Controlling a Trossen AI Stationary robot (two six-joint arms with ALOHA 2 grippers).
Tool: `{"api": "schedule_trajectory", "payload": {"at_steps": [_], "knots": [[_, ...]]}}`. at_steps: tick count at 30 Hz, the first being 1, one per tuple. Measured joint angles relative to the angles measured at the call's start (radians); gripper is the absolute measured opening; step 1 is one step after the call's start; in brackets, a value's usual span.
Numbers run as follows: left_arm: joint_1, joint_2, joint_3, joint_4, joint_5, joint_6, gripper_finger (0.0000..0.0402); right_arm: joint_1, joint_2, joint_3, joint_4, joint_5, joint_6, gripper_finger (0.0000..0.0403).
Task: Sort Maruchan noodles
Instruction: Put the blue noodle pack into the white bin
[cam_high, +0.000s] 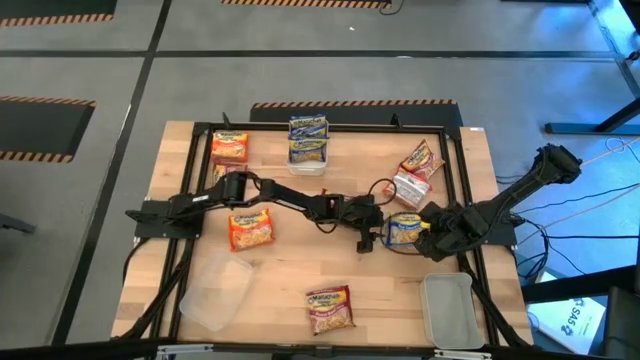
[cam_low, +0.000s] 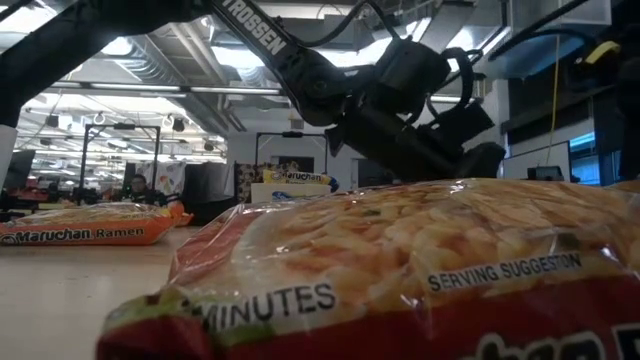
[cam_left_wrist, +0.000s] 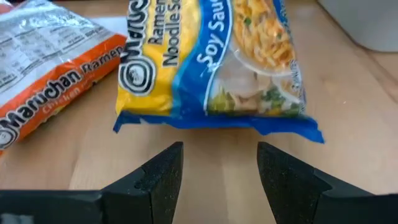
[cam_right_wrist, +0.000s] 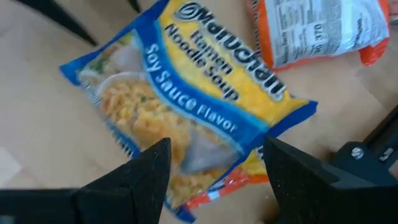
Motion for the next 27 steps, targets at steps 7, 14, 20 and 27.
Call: {"api": "schedule_trajectory", "payload": {"at_steps": [7,14,20,27], "knots": [[0.0,0.0,0.0,-0.026,-0.001,-0.001,0.0199,-0.1,0.057,0.001,0.013,-0.112,-0.04,0.0239],[-0.002,0.0,0.0,-0.027,0.001,-0.001,0.0199,-0.114,0.069,0.0,0.174,-0.118,-0.123,0.0239],[-0.002,-0.031,-0.001,-0.13,0.001,-0.001,0.0199,-0.112,0.069,0.0,0.26,-0.092,-0.183,0.0239],[-0.002,-0.103,-0.001,-0.338,0.001,-0.001,0.0199,-0.112,0.088,-0.001,0.31,-0.052,-0.282,0.0239]]}}
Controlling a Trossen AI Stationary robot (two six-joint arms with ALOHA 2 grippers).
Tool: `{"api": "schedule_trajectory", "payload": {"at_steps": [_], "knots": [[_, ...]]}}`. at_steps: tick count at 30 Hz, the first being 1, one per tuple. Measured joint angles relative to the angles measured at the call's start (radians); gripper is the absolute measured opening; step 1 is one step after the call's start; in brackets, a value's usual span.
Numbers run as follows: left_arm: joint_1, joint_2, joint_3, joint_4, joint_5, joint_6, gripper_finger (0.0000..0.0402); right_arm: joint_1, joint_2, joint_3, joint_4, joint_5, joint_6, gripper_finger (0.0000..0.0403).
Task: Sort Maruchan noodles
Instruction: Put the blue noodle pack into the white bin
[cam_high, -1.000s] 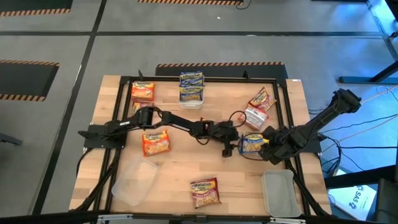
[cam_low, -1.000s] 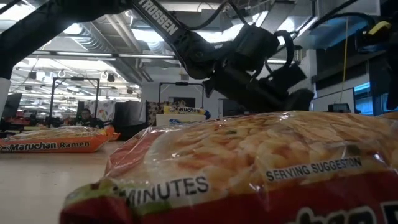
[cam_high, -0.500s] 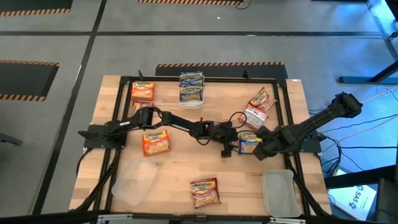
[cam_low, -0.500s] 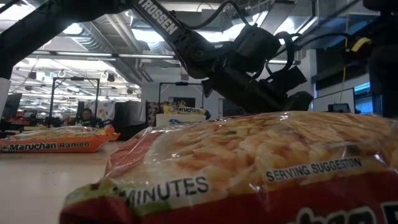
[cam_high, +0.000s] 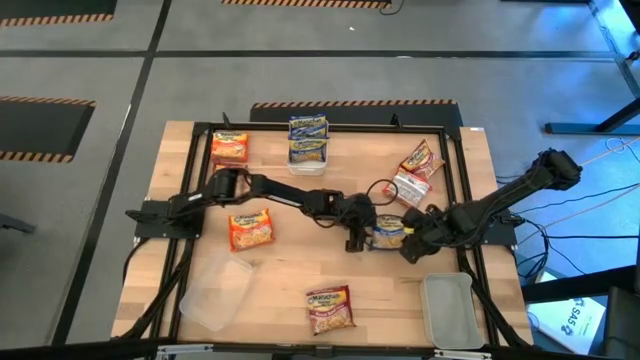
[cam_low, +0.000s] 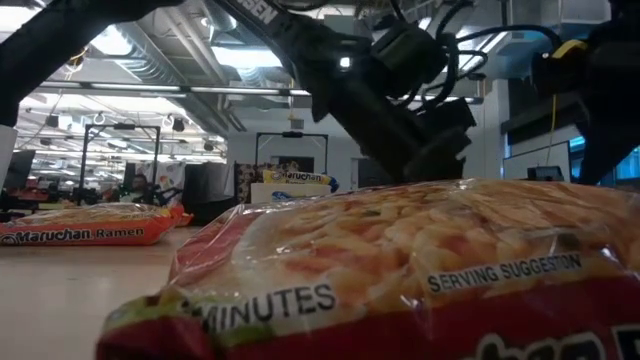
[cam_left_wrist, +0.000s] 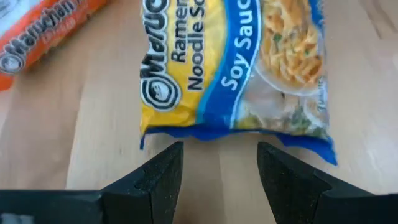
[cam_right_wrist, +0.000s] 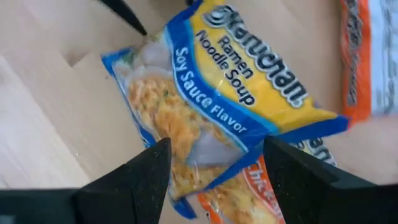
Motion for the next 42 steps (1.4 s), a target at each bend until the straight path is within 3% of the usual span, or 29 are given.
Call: {"api": "schedule_trajectory", "payload": {"at_steps": [9,16,19,31,42], "knots": [[-0.005,-0.076,0.0,-0.164,-0.002,0.0,0.0199,0.0,0.104,-0.036,0.218,0.026,-0.227,0.0239],[-0.016,-0.121,0.0,-0.276,-0.008,-0.002,0.0199,0.0,0.122,-0.036,0.363,0.24,-0.349,0.0239],[-0.023,-0.128,0.0,-0.294,-0.021,0.004,0.0199,0.0,0.166,-0.036,0.436,0.274,-0.405,0.0239],[-0.079,-0.185,-0.001,-0.48,-0.029,-0.005,0.0199,0.001,0.402,-0.034,0.646,0.167,-0.489,0.0239],[-0.143,-0.225,0.001,-0.5,-0.062,-0.023,0.0199,0.108,0.424,-0.035,0.854,-0.052,-0.689,0.0239]]}}
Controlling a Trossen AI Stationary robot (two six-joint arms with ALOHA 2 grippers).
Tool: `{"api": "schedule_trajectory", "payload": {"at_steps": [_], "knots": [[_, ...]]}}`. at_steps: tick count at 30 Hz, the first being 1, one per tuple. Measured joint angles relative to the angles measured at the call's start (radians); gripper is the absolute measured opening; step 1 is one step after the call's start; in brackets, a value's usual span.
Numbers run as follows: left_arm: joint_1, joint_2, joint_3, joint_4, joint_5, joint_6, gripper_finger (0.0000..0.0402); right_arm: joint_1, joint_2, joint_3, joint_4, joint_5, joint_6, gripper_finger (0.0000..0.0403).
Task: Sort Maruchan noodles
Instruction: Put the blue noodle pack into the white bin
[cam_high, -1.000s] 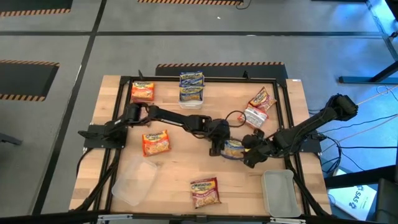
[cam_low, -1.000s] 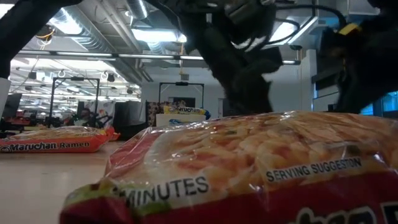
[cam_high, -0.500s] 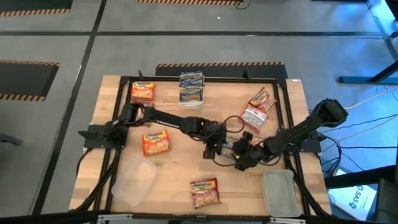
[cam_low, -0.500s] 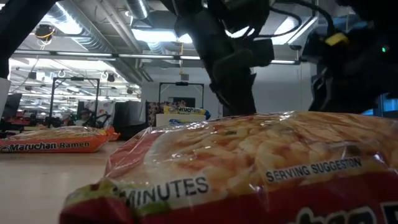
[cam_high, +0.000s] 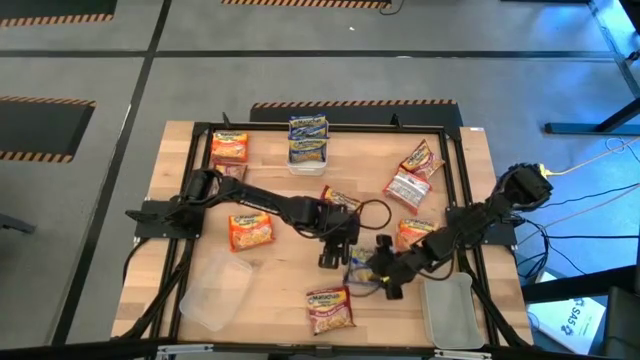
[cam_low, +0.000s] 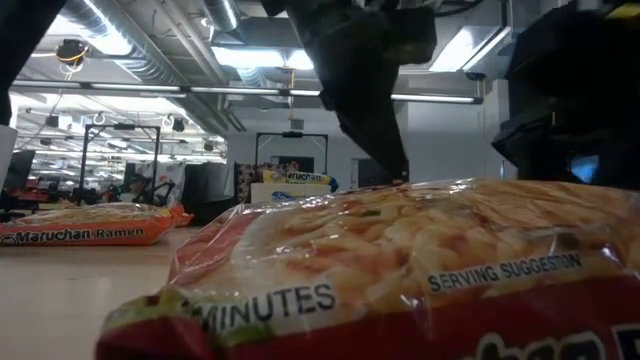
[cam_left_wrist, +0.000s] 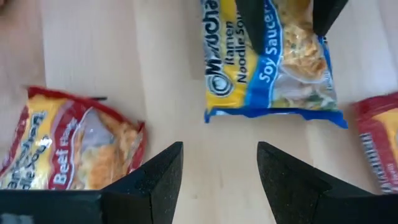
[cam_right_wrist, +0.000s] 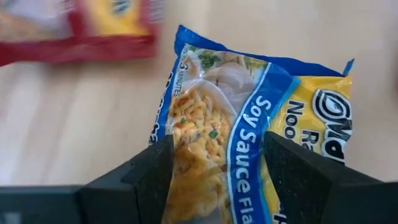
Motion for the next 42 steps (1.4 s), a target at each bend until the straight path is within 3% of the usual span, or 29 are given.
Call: {"api": "schedule_trajectory", "payload": {"at_steps": [5,11,17,23,33,37,42], "knots": [[-0.027,0.0,0.0,0.056,0.0,0.0,0.0198,0.049,0.0,0.01,0.003,0.01,0.013,0.0239],[-0.054,0.0,0.0,0.129,0.0,0.003,0.0198,0.095,-0.042,0.14,-0.133,0.035,0.16,0.0239],[-0.058,0.006,0.0,0.235,-0.007,-0.011,0.0198,0.255,-0.048,0.214,-0.257,0.195,0.294,0.0239],[-0.014,0.038,0.004,0.353,0.099,-0.082,0.0198,0.375,0.003,0.21,-0.256,0.291,0.452,0.0239],[0.068,0.126,0.0,0.435,0.234,-0.202,0.0198,0.376,0.168,0.21,-0.128,0.264,0.447,0.0239],[0.088,0.172,-0.001,0.502,0.332,-0.234,0.0207,0.376,0.183,0.21,-0.133,0.274,0.448,0.0239],[0.095,0.215,0.0,0.518,0.349,-0.263,0.0235,0.376,0.183,0.21,-0.144,0.311,0.442,0.0239]]}}
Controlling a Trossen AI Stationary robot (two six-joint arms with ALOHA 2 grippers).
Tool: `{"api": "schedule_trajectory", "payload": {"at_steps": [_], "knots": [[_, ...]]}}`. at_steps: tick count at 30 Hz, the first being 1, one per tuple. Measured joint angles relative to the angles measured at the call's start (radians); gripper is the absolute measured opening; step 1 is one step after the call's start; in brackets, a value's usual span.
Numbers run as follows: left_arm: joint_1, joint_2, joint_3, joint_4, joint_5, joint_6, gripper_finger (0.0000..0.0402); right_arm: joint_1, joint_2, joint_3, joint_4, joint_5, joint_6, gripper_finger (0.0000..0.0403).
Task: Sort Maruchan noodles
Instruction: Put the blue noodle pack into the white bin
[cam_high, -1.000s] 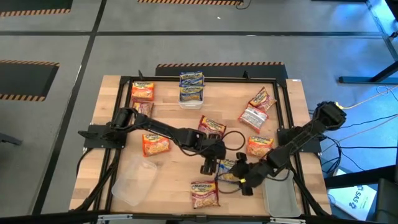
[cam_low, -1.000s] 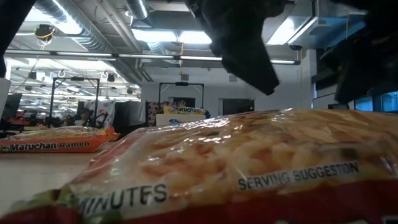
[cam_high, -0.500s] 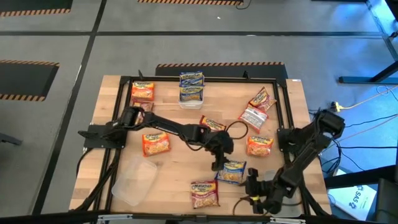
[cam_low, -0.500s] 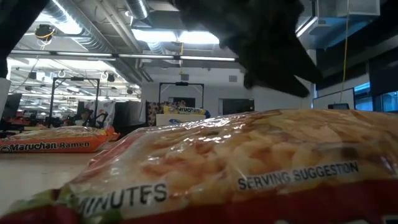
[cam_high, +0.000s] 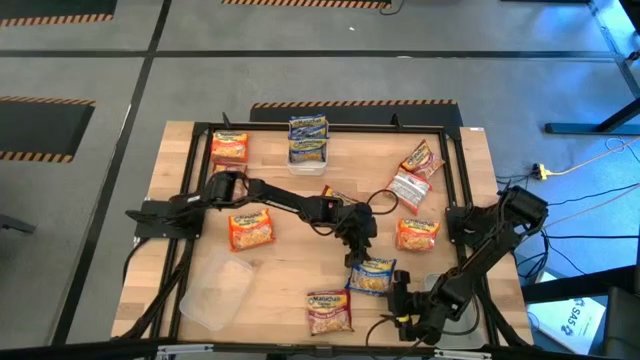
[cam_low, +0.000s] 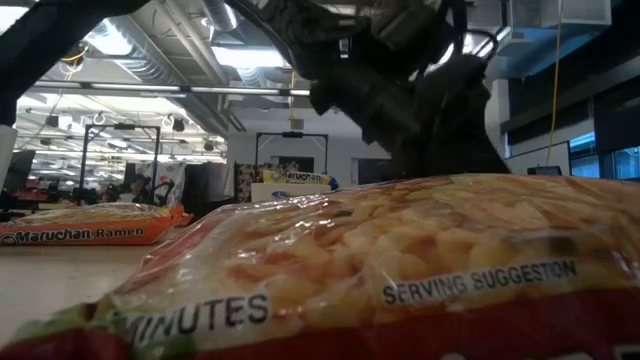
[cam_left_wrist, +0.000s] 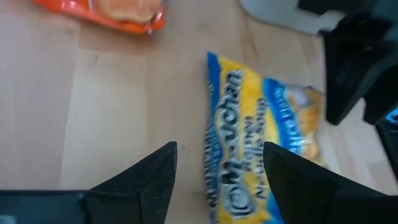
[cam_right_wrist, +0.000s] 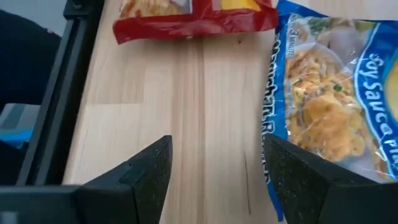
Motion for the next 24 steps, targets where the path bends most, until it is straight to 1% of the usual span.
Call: {"api": "schedule_trajectory", "payload": {"at_steps": [4,12,16,20,24], "knots": [[0.002,0.003,0.0,0.006,-0.001,0.001,0.0248,0.0,0.0,0.0,-0.013,0.026,-0.018,0.0239],[0.001,0.045,0.0,0.031,0.008,-0.008,0.0249,-0.002,0.006,0.0,-0.019,0.033,-0.019,0.0239],[0.005,0.064,0.001,0.065,0.094,-0.062,0.0249,-0.002,0.033,0.0,-0.014,0.031,-0.014,0.0239],[0.007,0.072,0.002,0.064,0.162,-0.106,0.0249,-0.004,0.067,0.002,-0.016,0.021,-0.014,0.0239],[0.0,0.074,0.002,0.059,0.244,-0.144,0.0247,-0.013,0.071,0.003,-0.038,0.016,-0.014,0.0239]]}}
